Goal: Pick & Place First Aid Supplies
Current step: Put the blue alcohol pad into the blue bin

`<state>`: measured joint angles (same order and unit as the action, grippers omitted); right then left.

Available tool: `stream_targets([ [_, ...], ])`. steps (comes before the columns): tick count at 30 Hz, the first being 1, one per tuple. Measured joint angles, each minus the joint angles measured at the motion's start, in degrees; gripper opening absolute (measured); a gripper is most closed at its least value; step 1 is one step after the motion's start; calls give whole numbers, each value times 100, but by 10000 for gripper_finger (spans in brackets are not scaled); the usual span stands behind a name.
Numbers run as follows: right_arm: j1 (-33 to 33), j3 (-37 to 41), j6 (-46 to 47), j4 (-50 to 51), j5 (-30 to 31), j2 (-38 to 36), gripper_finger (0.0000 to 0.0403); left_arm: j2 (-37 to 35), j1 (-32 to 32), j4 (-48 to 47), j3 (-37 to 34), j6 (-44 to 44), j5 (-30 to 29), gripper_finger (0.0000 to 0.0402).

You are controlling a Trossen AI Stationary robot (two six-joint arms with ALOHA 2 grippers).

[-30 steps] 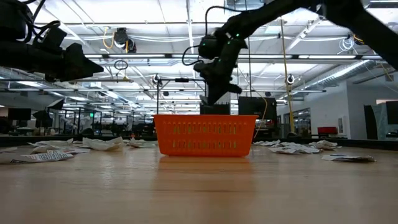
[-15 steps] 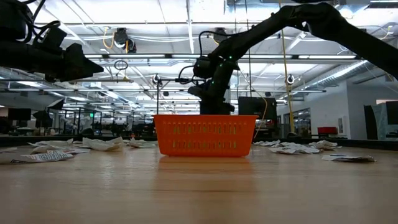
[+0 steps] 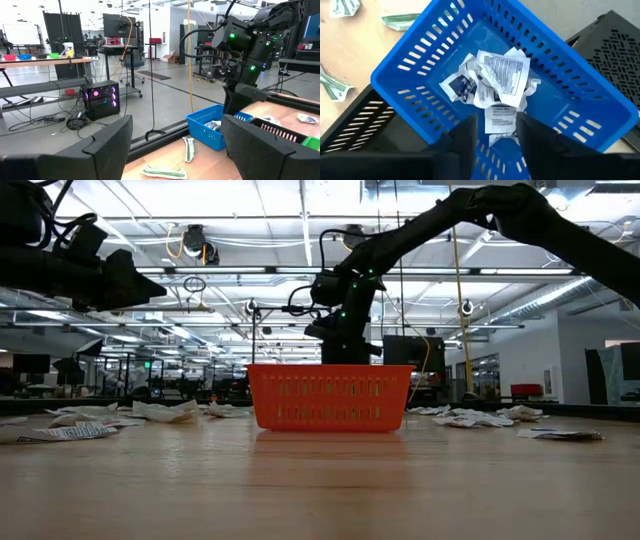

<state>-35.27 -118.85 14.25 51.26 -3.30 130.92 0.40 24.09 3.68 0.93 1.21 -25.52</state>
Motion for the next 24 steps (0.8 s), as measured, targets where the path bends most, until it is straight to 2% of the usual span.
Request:
stream_targets([
  [4,0,9,273,244,45,-290,160,1,0,0,0,1,0,306],
  [10,18,0,1064,745,69,-737,155,0,0,-2,0,0,0,306],
  [19,198,2,2868,1992,658,-1126,155,0,-2,-2,0,2,-2,305],
  [24,322,4,3378,2656,953,-1170,164,2,-1,-1,0,2,0,306],
])
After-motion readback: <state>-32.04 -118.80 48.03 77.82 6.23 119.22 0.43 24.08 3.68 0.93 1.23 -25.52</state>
